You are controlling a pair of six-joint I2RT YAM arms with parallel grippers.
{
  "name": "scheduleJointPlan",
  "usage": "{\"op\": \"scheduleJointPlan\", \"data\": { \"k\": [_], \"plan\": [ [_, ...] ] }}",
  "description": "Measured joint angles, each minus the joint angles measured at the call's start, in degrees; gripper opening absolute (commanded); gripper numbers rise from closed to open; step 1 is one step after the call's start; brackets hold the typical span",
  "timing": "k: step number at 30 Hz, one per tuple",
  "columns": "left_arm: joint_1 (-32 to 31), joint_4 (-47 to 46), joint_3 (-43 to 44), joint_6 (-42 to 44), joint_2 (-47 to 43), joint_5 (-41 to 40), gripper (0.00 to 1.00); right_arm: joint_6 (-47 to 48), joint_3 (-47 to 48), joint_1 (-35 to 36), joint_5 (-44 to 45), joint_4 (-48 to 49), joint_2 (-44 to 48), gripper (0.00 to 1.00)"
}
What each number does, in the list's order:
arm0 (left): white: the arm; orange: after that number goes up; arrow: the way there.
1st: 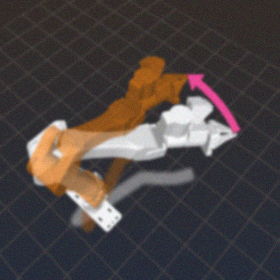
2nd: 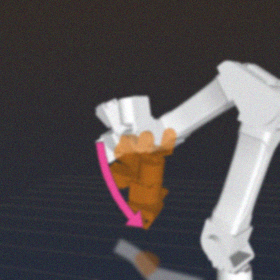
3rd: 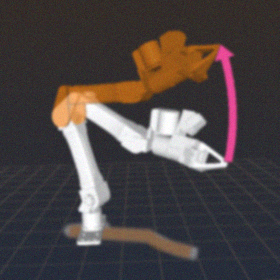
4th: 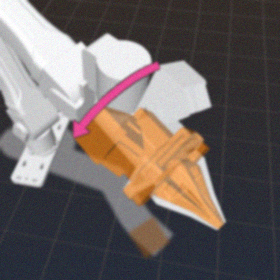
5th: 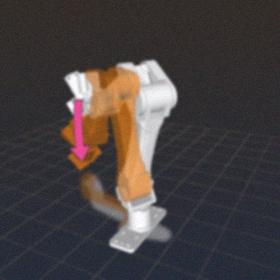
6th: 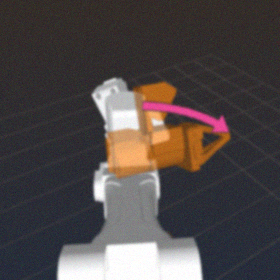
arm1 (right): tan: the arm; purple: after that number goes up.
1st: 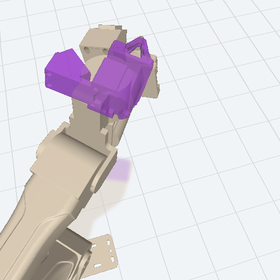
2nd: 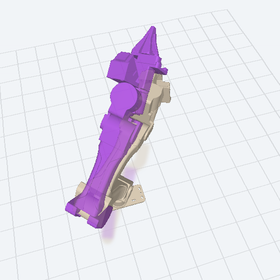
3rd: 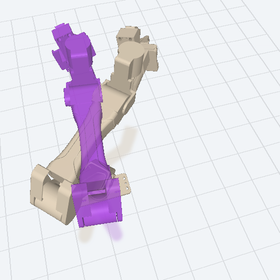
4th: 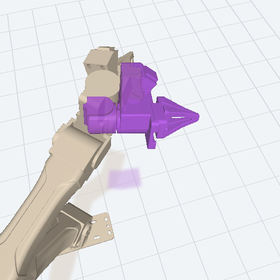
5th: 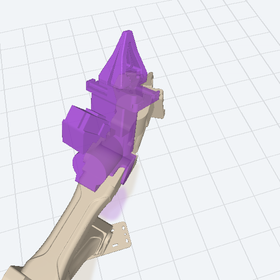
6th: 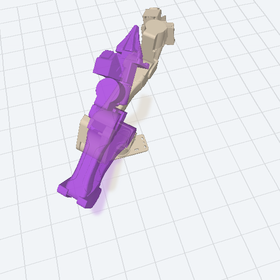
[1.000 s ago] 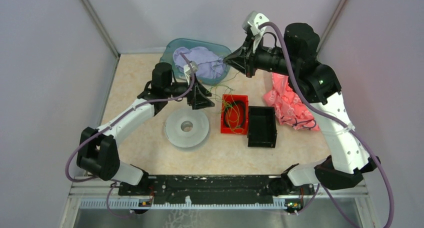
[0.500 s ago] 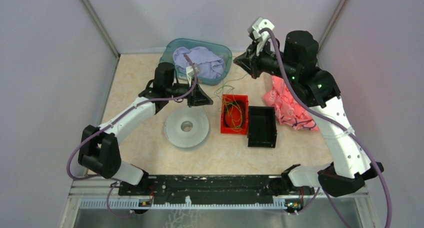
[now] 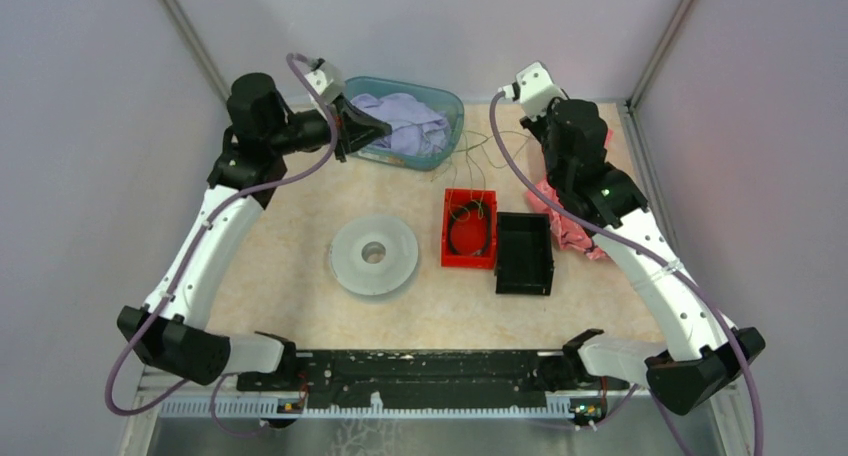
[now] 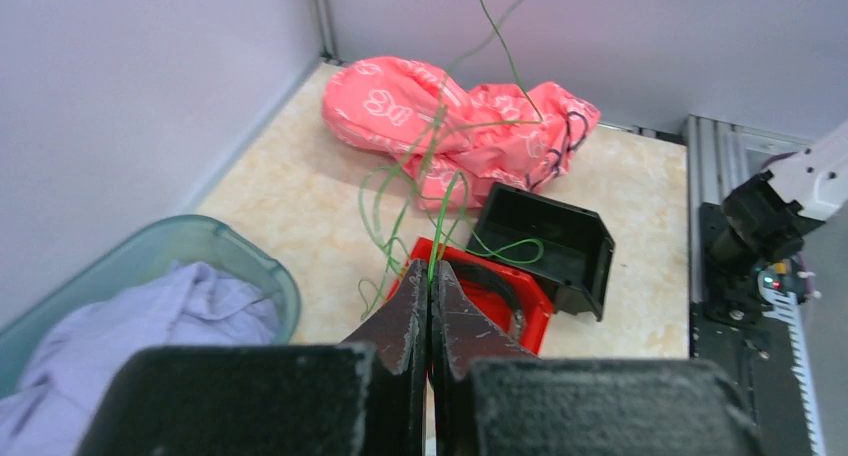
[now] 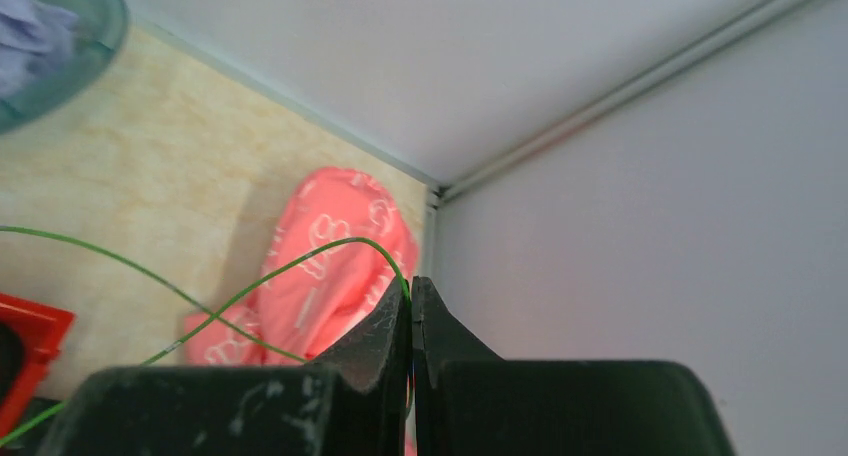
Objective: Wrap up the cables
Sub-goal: Adjust the cable at the center of the board.
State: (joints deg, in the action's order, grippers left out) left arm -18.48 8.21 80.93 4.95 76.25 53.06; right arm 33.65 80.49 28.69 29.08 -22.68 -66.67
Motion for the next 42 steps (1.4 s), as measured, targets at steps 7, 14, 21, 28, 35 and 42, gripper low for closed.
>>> {"op": "scheduleJointPlan", "data": {
  "k": [7,14,21,28,35,42],
  "plan": [
    [1.1,3.8,9.8,-0.4,-0.2,-9.5,0.00,4.4,-3.3,-1.6,7.4,1.7,0.0,0.15],
    [1.5,4.8,17.9,-6.2,-0.2,-21.6,0.00,1.8,-3.3,-1.9,1.2,-5.1,-0.4,0.36],
    [1.5,3.7,17.7,-13.3,2.4,-17.5,0.00,-3.0,-3.2,-1.9,-24.1,-17.4,-1.8,0.70],
    [-0.1,3.1,17.4,-16.8,6.2,-13.5,0.00,-6.2,-0.3,-1.9,-46.0,-21.4,-3.1,0.73],
    [-2.9,-0.7,14.8,-21.0,6.5,-6.8,0.00,-16.7,1.7,-1.9,-54.7,-10.8,-6.6,0.72],
    [-3.3,-6.4,14.2,-29.7,7.1,-1.7,0.00,-26.6,-6.3,-1.9,-61.5,7.0,-10.6,0.71]
  ]
}}
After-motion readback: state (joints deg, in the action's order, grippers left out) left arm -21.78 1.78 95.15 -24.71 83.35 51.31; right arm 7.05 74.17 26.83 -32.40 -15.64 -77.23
